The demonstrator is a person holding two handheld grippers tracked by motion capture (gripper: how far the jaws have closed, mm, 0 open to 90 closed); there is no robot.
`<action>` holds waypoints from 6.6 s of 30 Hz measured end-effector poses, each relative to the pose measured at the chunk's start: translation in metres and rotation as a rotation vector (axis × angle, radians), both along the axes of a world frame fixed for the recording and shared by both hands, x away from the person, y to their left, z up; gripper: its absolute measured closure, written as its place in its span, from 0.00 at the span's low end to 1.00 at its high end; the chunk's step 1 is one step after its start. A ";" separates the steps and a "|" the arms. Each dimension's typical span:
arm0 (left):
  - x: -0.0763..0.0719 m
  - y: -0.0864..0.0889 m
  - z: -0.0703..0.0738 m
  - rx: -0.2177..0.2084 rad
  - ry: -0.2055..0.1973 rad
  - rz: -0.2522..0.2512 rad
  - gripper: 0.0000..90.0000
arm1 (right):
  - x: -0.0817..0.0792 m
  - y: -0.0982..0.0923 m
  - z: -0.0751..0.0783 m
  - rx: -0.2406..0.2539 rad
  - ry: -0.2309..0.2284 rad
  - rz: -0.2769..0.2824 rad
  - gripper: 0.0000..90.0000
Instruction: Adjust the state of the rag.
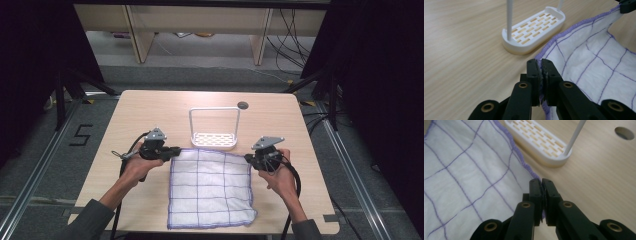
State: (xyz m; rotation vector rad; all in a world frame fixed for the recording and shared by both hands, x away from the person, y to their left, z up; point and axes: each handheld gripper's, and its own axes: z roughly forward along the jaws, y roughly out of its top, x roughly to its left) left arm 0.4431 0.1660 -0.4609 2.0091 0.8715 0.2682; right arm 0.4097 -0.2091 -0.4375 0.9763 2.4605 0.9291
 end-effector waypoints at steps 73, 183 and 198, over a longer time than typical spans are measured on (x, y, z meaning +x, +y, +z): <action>-0.066 0.023 -0.034 0.007 -0.020 0.014 0.39 | -0.099 -0.011 -0.033 0.094 0.085 -0.148 0.45; 0.018 -0.073 -0.040 0.124 0.069 -0.054 0.58 | 0.022 0.063 -0.043 0.021 0.206 -0.164 0.45; 0.016 -0.059 -0.034 0.065 0.012 -0.063 0.95 | 0.024 0.056 -0.037 0.062 0.184 -0.165 0.51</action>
